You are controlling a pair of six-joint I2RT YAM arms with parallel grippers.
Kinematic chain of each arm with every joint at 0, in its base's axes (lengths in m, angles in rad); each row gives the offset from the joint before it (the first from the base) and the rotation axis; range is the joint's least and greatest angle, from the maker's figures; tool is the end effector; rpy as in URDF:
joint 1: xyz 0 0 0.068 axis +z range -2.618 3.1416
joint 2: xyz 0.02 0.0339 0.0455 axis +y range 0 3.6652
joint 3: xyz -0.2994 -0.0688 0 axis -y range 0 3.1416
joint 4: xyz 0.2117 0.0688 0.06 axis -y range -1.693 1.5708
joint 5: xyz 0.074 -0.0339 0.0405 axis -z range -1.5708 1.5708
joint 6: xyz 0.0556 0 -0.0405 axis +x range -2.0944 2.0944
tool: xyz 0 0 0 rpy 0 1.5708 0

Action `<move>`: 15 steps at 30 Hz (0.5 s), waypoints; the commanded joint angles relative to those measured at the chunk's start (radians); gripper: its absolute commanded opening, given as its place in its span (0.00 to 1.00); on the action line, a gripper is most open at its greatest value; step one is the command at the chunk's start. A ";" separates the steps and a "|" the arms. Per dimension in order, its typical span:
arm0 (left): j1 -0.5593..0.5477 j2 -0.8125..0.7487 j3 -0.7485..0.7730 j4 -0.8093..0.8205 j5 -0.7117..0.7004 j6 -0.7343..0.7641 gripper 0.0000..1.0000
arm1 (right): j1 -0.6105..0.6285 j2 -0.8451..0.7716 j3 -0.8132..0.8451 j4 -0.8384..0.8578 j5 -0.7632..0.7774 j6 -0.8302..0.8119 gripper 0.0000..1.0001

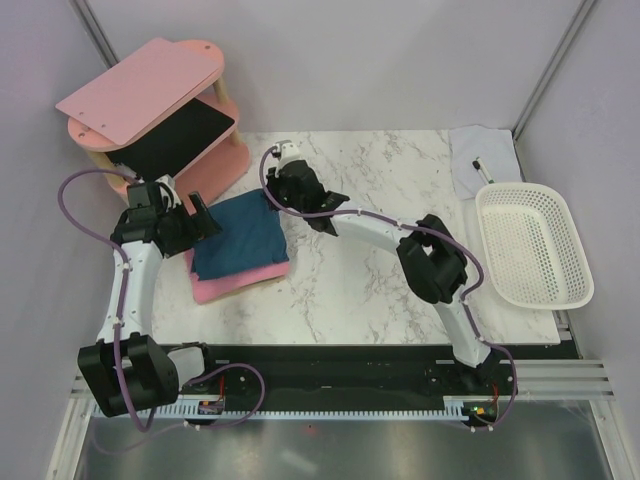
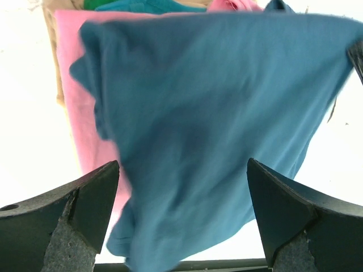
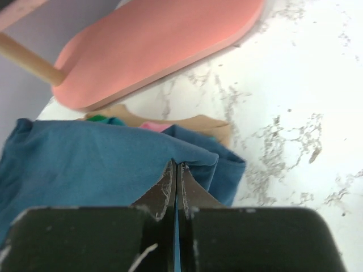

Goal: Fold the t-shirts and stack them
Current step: Neatly place the folded tshirt to the corner

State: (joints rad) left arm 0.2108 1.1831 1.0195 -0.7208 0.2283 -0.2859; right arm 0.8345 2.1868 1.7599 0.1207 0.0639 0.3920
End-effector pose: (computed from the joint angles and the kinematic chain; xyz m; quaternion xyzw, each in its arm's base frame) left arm 0.2047 0.0309 0.3163 -0.1928 0.9163 -0.1197 0.3300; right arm 0.3612 0.3933 0.2858 -0.1585 0.7908 0.3189 0.4979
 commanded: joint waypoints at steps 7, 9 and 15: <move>-0.001 -0.097 -0.010 0.035 0.068 0.037 1.00 | -0.034 0.087 0.095 0.014 0.016 -0.021 0.62; -0.001 -0.121 -0.006 0.037 0.077 0.033 1.00 | -0.034 0.015 -0.003 0.052 0.049 -0.018 0.78; -0.002 -0.188 0.014 0.053 0.152 0.013 0.97 | -0.035 -0.189 -0.212 0.123 0.152 -0.036 0.98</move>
State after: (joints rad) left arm 0.2108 1.0355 1.0042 -0.7158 0.2909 -0.2863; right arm 0.7963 2.1845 1.6417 0.1429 0.1322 0.3721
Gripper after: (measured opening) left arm 0.994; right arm 0.979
